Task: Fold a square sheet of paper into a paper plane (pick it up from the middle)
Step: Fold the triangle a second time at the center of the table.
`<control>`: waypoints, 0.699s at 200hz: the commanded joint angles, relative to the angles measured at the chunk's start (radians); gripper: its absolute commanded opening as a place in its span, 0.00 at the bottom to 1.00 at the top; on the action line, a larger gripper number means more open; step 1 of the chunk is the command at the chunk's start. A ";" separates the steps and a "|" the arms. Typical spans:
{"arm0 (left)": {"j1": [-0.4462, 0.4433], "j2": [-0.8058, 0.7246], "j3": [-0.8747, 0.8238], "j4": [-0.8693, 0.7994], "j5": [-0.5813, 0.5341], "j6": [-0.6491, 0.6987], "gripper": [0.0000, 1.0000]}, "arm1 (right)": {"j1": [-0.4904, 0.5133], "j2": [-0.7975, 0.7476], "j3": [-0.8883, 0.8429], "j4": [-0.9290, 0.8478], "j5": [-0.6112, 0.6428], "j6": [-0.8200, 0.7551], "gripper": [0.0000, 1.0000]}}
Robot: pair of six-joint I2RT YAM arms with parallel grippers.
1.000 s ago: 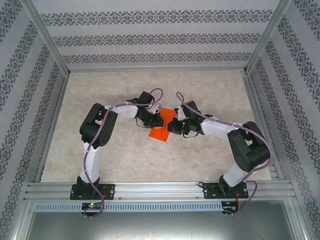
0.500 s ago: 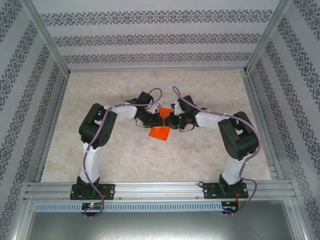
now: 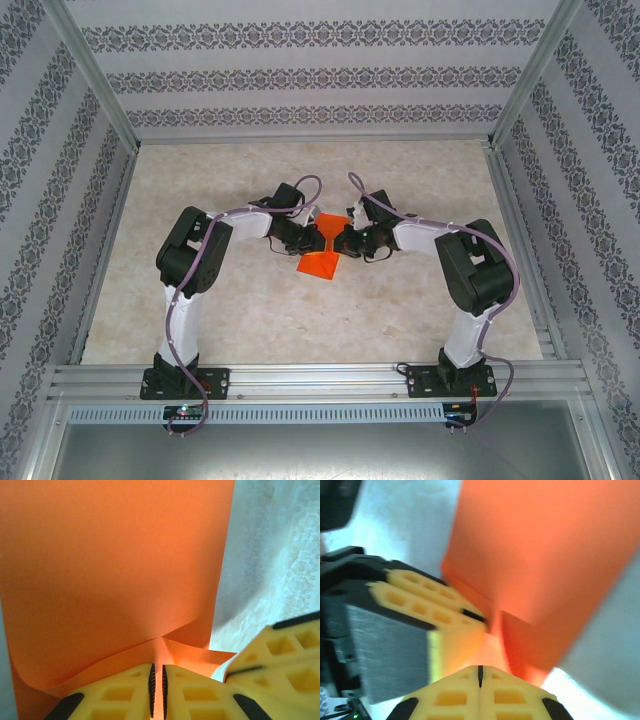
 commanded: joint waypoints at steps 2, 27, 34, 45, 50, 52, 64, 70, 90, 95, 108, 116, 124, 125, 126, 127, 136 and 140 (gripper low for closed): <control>0.014 0.073 -0.058 -0.053 -0.097 0.026 0.18 | -0.011 -0.073 -0.025 -0.030 0.027 -0.023 0.00; 0.015 0.075 -0.054 -0.046 -0.087 0.020 0.18 | -0.007 -0.074 -0.014 -0.034 0.039 -0.022 0.00; 0.015 0.076 -0.054 -0.044 -0.084 0.019 0.18 | -0.009 -0.068 -0.012 -0.023 0.033 -0.016 0.00; 0.014 0.076 -0.054 -0.045 -0.081 0.020 0.17 | -0.007 -0.057 -0.007 -0.004 0.025 -0.007 0.00; 0.015 0.074 -0.054 -0.046 -0.080 0.020 0.17 | -0.006 -0.051 -0.002 0.000 0.021 -0.004 0.00; 0.015 0.075 -0.054 -0.047 -0.081 0.020 0.17 | -0.006 -0.048 0.000 0.002 0.020 -0.003 0.00; 0.015 0.073 -0.057 -0.048 -0.081 0.022 0.18 | -0.003 -0.025 0.015 0.002 0.014 -0.001 0.00; 0.015 0.074 -0.057 -0.049 -0.081 0.022 0.18 | -0.001 -0.015 0.021 0.003 0.011 -0.001 0.00; 0.015 0.071 -0.060 -0.047 -0.081 0.020 0.17 | 0.003 0.014 0.041 0.008 0.007 -0.004 0.00; 0.015 0.070 -0.059 -0.047 -0.081 0.020 0.17 | 0.007 0.019 0.050 -0.003 0.015 -0.013 0.00; 0.015 0.070 -0.062 -0.047 -0.081 0.022 0.17 | 0.015 0.030 0.069 -0.029 0.026 -0.031 0.00; 0.015 0.071 -0.062 -0.050 -0.080 0.023 0.17 | 0.017 0.035 0.071 -0.028 0.028 -0.032 0.00; 0.015 0.070 -0.062 -0.051 -0.081 0.024 0.18 | 0.018 0.038 0.073 -0.028 0.033 -0.032 0.00; 0.014 0.071 -0.062 -0.051 -0.081 0.025 0.18 | 0.018 0.039 0.074 -0.031 0.035 -0.033 0.00; 0.014 0.071 -0.062 -0.051 -0.081 0.025 0.18 | 0.018 0.039 0.074 -0.031 0.035 -0.033 0.00; 0.015 0.070 -0.062 -0.051 -0.081 0.024 0.18 | 0.018 0.042 0.074 -0.033 0.038 -0.035 0.00; 0.015 0.072 -0.060 -0.052 -0.080 0.024 0.18 | 0.020 0.050 0.078 -0.039 0.046 -0.038 0.00; 0.014 0.074 -0.059 -0.052 -0.079 0.026 0.18 | 0.021 0.053 0.079 -0.039 0.048 -0.038 0.00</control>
